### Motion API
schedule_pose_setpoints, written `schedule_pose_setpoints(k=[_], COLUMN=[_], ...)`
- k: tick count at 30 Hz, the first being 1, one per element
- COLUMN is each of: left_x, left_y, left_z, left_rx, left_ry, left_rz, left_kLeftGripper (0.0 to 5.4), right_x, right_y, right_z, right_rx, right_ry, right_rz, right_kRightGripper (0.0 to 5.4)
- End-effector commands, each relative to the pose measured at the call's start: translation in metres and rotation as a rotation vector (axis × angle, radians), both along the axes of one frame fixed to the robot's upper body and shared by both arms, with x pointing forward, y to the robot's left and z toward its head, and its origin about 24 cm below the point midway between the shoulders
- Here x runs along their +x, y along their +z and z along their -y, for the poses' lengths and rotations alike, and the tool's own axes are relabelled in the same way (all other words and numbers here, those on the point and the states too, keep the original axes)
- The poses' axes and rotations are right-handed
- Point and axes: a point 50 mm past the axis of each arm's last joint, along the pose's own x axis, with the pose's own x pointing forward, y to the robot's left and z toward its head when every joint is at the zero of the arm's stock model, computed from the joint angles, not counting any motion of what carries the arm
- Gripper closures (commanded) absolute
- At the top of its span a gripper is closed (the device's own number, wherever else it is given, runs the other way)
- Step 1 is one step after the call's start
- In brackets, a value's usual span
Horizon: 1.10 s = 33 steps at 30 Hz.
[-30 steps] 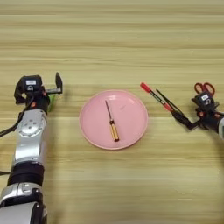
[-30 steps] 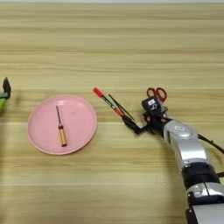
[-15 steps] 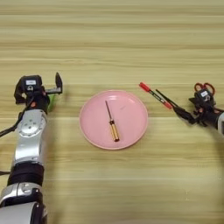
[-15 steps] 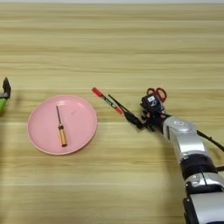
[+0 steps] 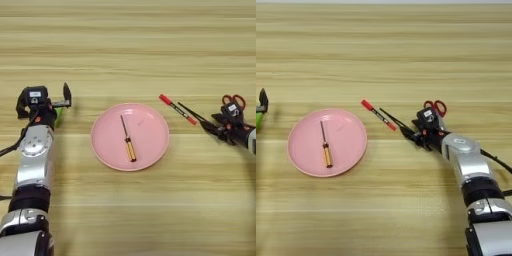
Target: Move the objects on the table
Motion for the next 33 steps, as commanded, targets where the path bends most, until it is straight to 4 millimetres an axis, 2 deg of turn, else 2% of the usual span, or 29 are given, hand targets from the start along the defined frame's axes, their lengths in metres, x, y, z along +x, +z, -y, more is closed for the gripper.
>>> schedule_pose_setpoints(k=[1, 19, 24, 33], left_x=[0.0, 0.0, 0.0, 0.001], left_y=[-0.001, -0.001, -0.001, -0.001], left_z=[-0.001, -0.003, -0.003, -0.002], left_rx=[0.0, -0.001, -0.002, -0.003], left_ry=[0.004, 0.009, 0.009, 0.008], left_rz=[-0.015, -0.014, -0.015, -0.017], left_kLeftGripper=[0.0, 0.0, 0.0, 0.0], right_x=[-0.037, -0.037, -0.034, -0.028], right_y=[-0.048, -0.046, -0.042, -0.017], right_z=[0.008, 0.007, 0.005, 0.0], right_rx=[-0.052, -0.048, -0.031, 0.022], right_ry=[-0.029, -0.029, -0.037, -0.049], right_rz=[-0.254, -0.244, -0.224, -0.132], right_kRightGripper=[3.34, 5.28, 5.31, 5.31])
